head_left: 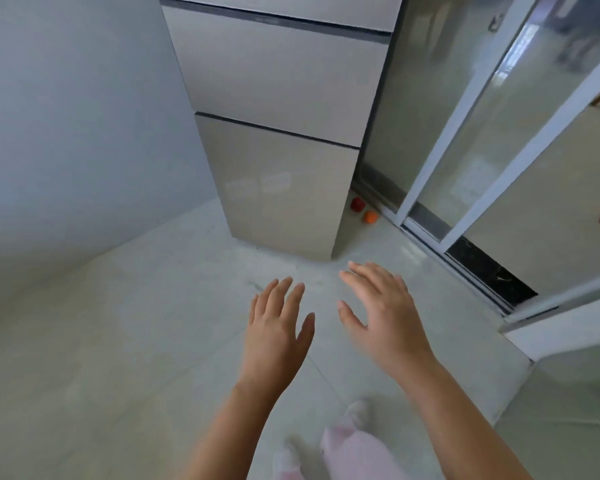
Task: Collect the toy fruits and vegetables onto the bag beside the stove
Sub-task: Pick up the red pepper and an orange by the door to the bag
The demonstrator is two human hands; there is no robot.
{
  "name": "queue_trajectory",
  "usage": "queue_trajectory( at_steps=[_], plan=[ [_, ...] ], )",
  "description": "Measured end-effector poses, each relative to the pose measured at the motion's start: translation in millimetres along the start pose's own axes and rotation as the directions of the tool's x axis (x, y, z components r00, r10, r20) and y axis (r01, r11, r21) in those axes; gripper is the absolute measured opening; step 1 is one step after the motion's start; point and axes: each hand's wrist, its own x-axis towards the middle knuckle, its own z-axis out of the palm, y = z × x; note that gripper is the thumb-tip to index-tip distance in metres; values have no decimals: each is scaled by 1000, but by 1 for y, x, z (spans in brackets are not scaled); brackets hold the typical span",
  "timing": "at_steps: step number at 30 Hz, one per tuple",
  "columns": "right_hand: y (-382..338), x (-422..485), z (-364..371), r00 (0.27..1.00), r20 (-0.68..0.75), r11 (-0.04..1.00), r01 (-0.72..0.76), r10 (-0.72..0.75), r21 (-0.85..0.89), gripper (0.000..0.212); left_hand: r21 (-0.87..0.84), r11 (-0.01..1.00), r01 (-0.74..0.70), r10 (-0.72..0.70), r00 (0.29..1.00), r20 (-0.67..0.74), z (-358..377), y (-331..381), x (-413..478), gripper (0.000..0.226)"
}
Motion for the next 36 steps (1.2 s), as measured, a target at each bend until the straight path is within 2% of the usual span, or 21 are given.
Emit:
queue_trajectory(
  at_steps=[7,15,21,30,36],
  plan=[
    [35,38,26,999,8,995,42,-43,92,40,58,995,86,-88,996,25,24,-10,26,41],
    [150,118,8,999,36,992,22,-27,126,43,99,994,41,-50,994,93,110,39,150,42],
    [252,165,-30,994,-16,991,-105,107,82,41,93,994,-50,34,986,162,169,100,252,48],
    [345,194,-56,953,-139,961,-257,269,101,47,75,974,-212,181,937,300,237,137,329,42],
    [397,234,-54,928,-158,941,-336,339,42,46,1,978,-210,199,925,323,289,145,390,42]
  ],
)
